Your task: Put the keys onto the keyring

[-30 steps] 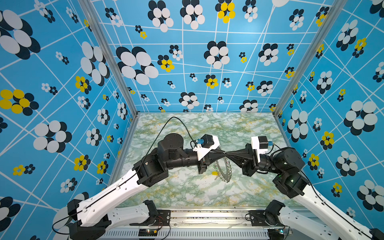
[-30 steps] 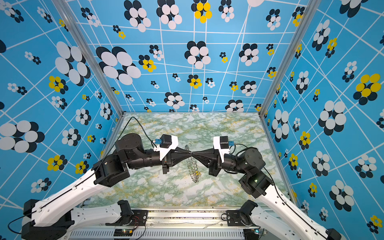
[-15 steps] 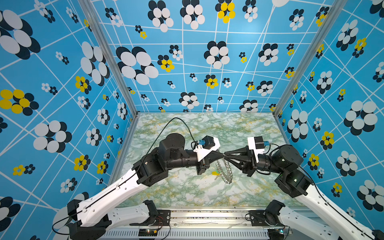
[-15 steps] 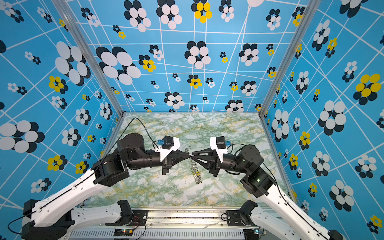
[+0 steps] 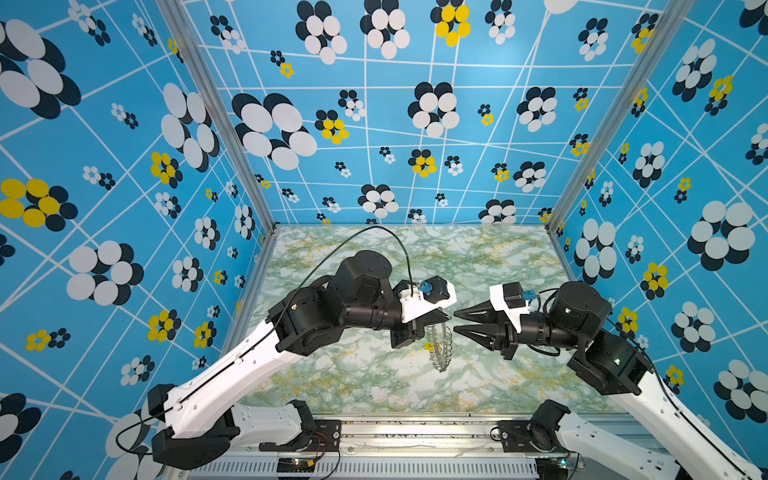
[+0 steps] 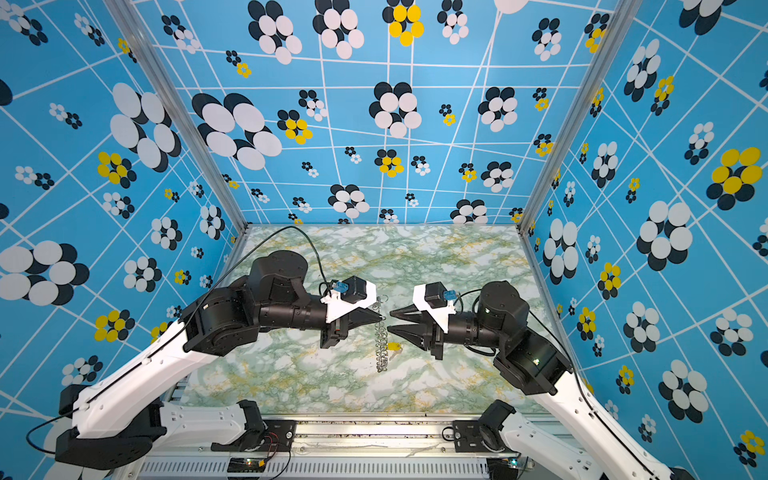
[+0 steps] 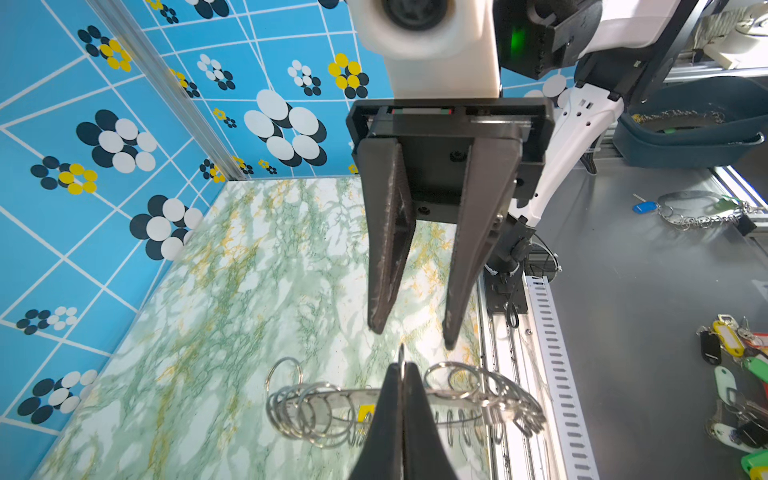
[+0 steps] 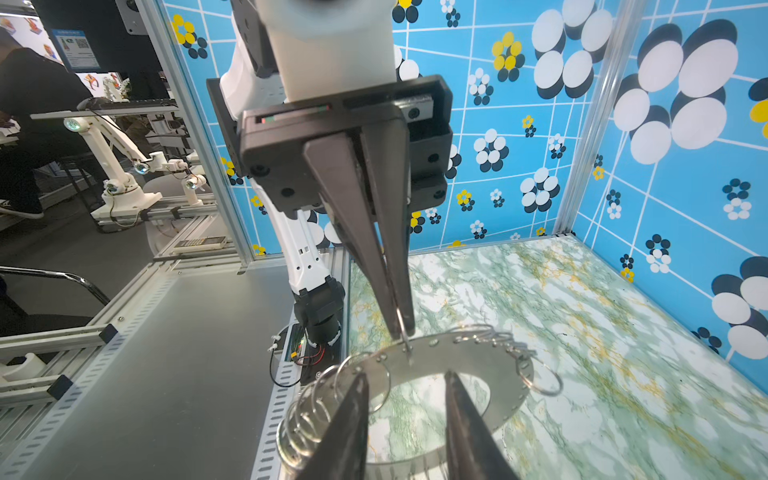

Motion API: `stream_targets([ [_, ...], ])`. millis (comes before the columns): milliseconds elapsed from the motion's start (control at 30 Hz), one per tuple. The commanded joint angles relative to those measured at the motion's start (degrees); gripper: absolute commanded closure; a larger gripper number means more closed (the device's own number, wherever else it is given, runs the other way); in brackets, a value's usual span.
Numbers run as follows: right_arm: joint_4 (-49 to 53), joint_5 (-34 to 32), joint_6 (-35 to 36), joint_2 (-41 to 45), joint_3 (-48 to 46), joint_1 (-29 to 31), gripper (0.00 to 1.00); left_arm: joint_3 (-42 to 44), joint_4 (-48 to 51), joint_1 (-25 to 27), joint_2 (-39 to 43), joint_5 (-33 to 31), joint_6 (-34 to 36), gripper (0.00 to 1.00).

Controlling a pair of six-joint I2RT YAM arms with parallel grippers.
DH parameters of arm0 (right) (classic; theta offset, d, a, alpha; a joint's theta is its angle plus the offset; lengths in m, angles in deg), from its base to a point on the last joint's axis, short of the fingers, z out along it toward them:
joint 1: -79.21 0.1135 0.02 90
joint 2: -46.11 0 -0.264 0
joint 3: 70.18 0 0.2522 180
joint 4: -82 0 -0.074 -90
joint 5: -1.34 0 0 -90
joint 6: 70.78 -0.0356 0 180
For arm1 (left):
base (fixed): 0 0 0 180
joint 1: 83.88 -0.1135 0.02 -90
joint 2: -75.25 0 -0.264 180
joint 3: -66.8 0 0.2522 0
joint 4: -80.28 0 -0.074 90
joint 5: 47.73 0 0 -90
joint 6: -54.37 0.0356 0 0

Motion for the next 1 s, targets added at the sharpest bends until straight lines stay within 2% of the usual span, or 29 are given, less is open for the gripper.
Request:
stream_targets([
  [0, -2.1, 1.6, -0.2, 0.0, -1.0, 0.0, 0.69, -3.3, 2.3, 0.5, -0.8, 1.4, 1.9, 1.00],
  [700, -8.0, 4.8, -5.1, -1.3, -2.6, 0.2, 0.79, -4.3, 2.0, 1.4, -1.0, 1.9, 2.2, 1.00],
  [967, -8.1, 4.7, -5.5, -2.0, -2.7, 0.8, 0.88, -4.4, 1.6, 1.5, -0.8, 1.9, 2.1, 1.00],
])
